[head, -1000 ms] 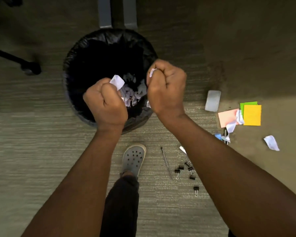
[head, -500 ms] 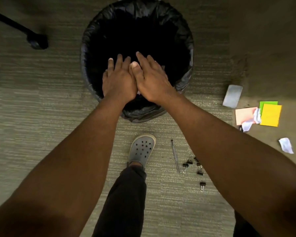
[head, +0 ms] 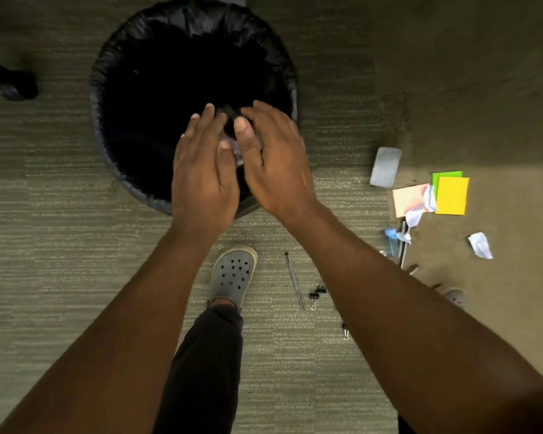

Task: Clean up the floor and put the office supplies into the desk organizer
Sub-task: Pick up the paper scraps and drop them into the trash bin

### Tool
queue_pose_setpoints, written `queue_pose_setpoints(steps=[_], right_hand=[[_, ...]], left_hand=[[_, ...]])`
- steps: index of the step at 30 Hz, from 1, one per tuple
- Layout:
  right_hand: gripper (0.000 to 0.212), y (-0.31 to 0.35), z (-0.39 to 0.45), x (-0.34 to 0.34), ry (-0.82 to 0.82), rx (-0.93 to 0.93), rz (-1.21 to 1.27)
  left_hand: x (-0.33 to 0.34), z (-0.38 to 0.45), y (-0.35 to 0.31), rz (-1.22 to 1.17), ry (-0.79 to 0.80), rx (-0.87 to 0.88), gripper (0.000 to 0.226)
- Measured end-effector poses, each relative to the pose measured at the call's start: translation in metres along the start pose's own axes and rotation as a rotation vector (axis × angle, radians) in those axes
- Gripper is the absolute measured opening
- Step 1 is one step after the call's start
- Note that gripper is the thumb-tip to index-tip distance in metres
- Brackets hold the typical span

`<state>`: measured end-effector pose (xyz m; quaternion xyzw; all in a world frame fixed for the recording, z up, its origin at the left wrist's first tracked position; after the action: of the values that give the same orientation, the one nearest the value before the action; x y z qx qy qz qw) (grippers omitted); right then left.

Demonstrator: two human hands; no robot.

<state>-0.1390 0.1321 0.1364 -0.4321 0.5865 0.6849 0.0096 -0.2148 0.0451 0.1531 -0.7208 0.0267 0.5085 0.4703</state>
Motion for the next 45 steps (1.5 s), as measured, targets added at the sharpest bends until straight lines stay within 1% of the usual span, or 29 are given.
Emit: queue_pose_setpoints(steps=[3, 6, 11, 17, 19, 22, 25, 27, 30, 31, 33, 35, 37, 40, 42, 45], right_hand=[[0.052, -0.021, -0.025, -0.039, -0.125, 0.039, 0.05], [0.046, -0.057, -0.055, -0.07, -0.221, 0.097, 0.051], [0.043, -0.136, -0.106, -0.112, -0.281, 0.219, -0.003], [0.033, -0.24, -0.146, -0.155, -0.262, 0.351, -0.078], [0.028, -0.277, -0.155, -0.169, -0.244, 0.397, -0.125], [0.028, -0.338, -0.165, -0.187, -0.2, 0.466, -0.184], [0.03, -0.402, -0.173, -0.205, -0.171, 0.505, -0.255], [0.034, -0.443, -0.18, -0.222, -0.163, 0.578, -0.305], [0.043, -0.496, -0.188, -0.248, -0.164, 0.687, -0.415], [0.047, -0.508, -0.189, -0.255, -0.162, 0.691, -0.455], [0.055, -0.525, -0.187, -0.261, -0.091, 0.693, -0.525], [0.057, -0.536, -0.184, -0.261, 0.014, 0.666, -0.592], [0.055, -0.543, -0.183, -0.26, 0.064, 0.623, -0.673], [0.047, -0.55, -0.188, -0.259, 0.038, 0.633, -0.708], [0.043, -0.553, -0.195, -0.257, 0.024, 0.664, -0.704], [0.048, -0.557, -0.208, -0.251, 0.0, 0.703, -0.649]], left_hand=[[0.009, -0.03, -0.036, -0.085, -0.074, 0.105, 0.045], [0.033, -0.057, -0.068, -0.09, -0.076, 0.181, 0.039], [0.108, -0.089, -0.101, -0.052, 0.094, 0.3, 0.031], [0.221, -0.119, -0.111, 0.079, 0.364, 0.321, 0.022], [0.262, -0.131, -0.114, 0.138, 0.465, 0.355, 0.025], [0.322, -0.146, -0.12, 0.2, 0.605, 0.395, 0.032], [0.379, -0.154, -0.122, 0.216, 0.685, 0.381, 0.033], [0.413, -0.154, -0.123, 0.242, 0.701, 0.364, 0.039], [0.456, -0.146, -0.129, 0.344, 0.684, 0.384, 0.057], [0.467, -0.142, -0.132, 0.381, 0.672, 0.386, 0.062], [0.487, -0.134, -0.132, 0.439, 0.677, 0.347, 0.071], [0.5, -0.128, -0.13, 0.478, 0.677, 0.327, 0.081], [0.509, -0.121, -0.132, 0.494, 0.661, 0.363, 0.084], [0.514, -0.112, -0.136, 0.498, 0.673, 0.439, 0.072], [0.516, -0.107, -0.139, 0.485, 0.677, 0.493, 0.057], [0.517, -0.102, -0.142, 0.438, 0.692, 0.516, 0.035]])
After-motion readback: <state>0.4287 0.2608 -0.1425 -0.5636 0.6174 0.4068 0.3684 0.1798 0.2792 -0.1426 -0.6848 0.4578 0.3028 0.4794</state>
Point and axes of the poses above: each hand's wrist, its own z-axis towards the middle knuckle, its own x-axis out of the palm, y = z × x, the point moved 5 cm from there along z, towards the middle knuckle, and after that the axes turned 6 degrees about -y, right-handed, at the moved point
